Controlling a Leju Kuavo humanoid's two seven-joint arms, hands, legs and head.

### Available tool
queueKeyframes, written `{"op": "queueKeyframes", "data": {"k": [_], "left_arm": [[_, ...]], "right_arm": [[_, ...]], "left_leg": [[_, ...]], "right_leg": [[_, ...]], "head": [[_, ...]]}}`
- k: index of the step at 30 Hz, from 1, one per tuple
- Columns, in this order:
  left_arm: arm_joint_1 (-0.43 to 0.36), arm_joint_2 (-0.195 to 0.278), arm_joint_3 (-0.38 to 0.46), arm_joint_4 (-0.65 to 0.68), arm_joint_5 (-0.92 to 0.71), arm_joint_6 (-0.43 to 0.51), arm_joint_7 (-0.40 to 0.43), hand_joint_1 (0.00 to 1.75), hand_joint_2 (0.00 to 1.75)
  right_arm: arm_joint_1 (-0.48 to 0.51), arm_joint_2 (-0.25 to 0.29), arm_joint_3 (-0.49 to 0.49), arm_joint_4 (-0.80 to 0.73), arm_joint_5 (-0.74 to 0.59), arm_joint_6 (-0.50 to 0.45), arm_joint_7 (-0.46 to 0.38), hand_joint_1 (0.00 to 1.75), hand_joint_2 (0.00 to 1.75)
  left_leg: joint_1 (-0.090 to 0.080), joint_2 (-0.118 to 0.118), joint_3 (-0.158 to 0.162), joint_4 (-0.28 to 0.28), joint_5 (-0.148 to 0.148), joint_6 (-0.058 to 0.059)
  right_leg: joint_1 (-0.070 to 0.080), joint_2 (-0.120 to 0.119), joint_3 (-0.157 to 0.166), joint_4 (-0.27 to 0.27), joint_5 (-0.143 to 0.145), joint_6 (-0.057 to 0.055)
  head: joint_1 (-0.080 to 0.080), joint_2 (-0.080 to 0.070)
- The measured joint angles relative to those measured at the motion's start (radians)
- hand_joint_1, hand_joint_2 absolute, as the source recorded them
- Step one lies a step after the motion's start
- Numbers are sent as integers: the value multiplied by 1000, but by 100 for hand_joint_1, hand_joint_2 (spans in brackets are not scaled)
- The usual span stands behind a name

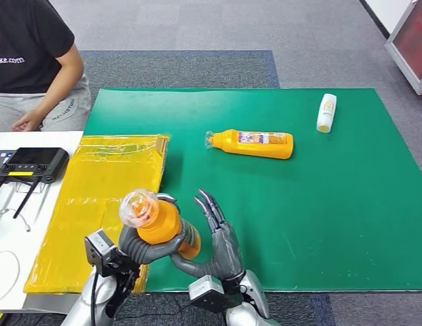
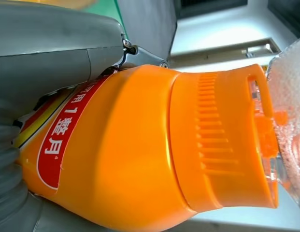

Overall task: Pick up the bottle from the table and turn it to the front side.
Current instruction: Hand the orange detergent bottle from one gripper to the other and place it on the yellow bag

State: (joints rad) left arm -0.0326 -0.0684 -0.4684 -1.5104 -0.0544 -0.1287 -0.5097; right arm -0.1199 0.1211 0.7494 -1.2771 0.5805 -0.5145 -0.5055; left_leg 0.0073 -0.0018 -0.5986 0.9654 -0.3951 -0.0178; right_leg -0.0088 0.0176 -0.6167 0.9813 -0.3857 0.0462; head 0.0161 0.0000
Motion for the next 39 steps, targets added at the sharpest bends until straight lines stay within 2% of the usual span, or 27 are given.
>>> {"op": "queueKeyframes", "data": {"k": [4, 7, 12, 16, 23, 31, 34, 39], "left_arm": [[-2, 30, 4, -6, -298, 201, 28, 175, 175], [-3, 84, 20, -12, -538, 326, 86, 175, 175], [4, 182, 65, -14, -826, 402, 183, 175, 175], [10, 223, 83, -14, -856, 409, 195, 175, 175], [15, 249, 86, -19, -863, 409, 198, 175, 175], [13, 305, 93, -20, -1017, 357, 295, 175, 175], [5, 304, 91, -8, -1016, 360, 276, 175, 175], [-27, 277, 59, 32, -976, 369, 255, 175, 175]], "right_arm": [[3, 0, -2, 3, -24, 9, 0, 0, 175], [10, 0, -10, 3, -32, 14, 2, 0, 175], [29, 0, -33, 3, -37, 25, 4, 0, 175], [36, 0, -45, 3, -38, 27, 4, 0, 175], [43, 0, -54, 3, -39, 29, 4, 0, 175], [57, 0, -72, 4, -40, 45, 6, 0, 175], [57, 1, -76, 7, -40, 60, 5, 0, 175], [55, 4, -79, 18, -49, 77, 2, 0, 175]], "left_leg": [[0, 0, 0, 0, 0, 0], [0, 0, 0, 0, 1, -1], [1, 0, 0, 0, 1, -1], [1, 0, -1, 0, 1, -1], [0, 0, -1, 0, 0, -1], [1, 0, -1, 0, 1, -2], [1, 0, -1, 0, 1, -2], [0, 0, -1, 0, 1, -1]], "right_leg": [[0, 0, 0, 0, 0, 0], [0, 0, -1, 0, 0, 0], [1, 0, -1, 0, -1, -1], [1, 0, -1, 0, -1, -1], [0, 0, -1, 0, 0, -1], [1, 0, -3, 0, -1, -2], [1, 0, -2, 0, -1, -2], [0, 0, -2, 0, 0, -1]], "head": [[0, 0], [0, 0], [0, 0], [0, 0], [0, 0], [0, 0], [0, 0], [0, 0]]}}
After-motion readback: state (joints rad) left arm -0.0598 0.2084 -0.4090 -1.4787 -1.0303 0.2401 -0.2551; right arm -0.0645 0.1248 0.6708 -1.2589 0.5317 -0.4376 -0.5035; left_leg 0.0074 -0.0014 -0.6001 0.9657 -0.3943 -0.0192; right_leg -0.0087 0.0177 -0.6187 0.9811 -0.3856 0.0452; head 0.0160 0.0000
